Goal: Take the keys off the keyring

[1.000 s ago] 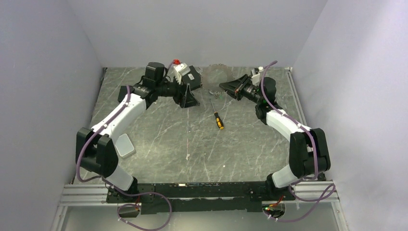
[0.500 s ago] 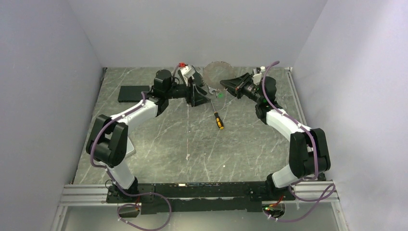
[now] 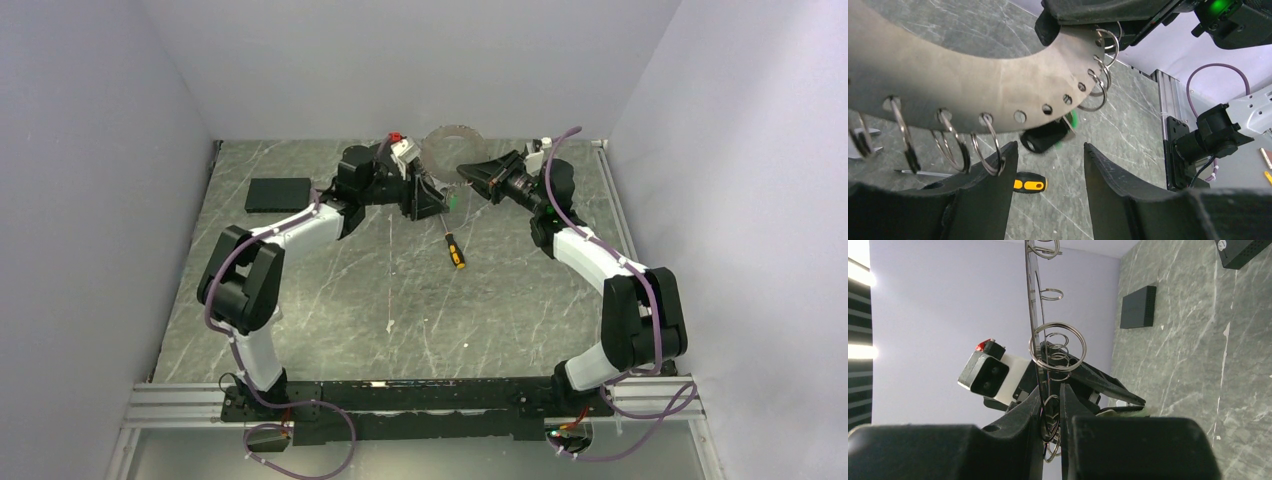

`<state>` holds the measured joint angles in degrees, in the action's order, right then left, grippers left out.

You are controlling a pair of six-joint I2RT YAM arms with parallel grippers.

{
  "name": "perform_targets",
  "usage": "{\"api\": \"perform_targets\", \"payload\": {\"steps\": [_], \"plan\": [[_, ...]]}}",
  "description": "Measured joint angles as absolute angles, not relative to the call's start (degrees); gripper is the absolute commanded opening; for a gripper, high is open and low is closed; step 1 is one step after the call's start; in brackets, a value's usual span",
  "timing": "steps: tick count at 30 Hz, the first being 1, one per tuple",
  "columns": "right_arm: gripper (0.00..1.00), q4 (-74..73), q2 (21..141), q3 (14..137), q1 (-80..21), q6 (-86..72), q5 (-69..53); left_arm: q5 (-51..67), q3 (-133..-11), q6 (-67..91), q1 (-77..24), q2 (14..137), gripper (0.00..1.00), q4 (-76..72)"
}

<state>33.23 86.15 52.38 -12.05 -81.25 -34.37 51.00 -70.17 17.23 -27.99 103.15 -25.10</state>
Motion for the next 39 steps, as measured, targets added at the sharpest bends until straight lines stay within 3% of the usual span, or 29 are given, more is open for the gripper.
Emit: {"api": "perform_targets", "payload": {"steps": [7, 14, 17, 31, 39], "plan": [[0.00, 33.6, 86.1, 52.4, -12.2, -81.3, -34.2, 50.0, -71.8, 17.2, -28.9, 103.8, 0.56, -24.0], [0.00, 33.9, 86.1, 52.4, -12.6, -81.3, -33.9, 47.0, -73.4, 16.1, -29.3, 103.9, 0.36, -20.3], [0.00, 34.0, 86.1, 52.4, -12.6, -81.3, -33.9, 46.5, -74.0, 15.8, -29.3, 103.9, 0.32, -19.2], [0.00, 33.4, 86.1, 52.4, -12.9, -81.0, -33.4, 43.8, -74.3, 14.6, -29.3, 103.9, 0.41, -17.1], [0.00, 24.1, 86.1, 55.6, -13.2, -78.8, -31.5, 41.3, -74.4, 12.6, -29.3, 103.9, 0.46, -14.7]]}}
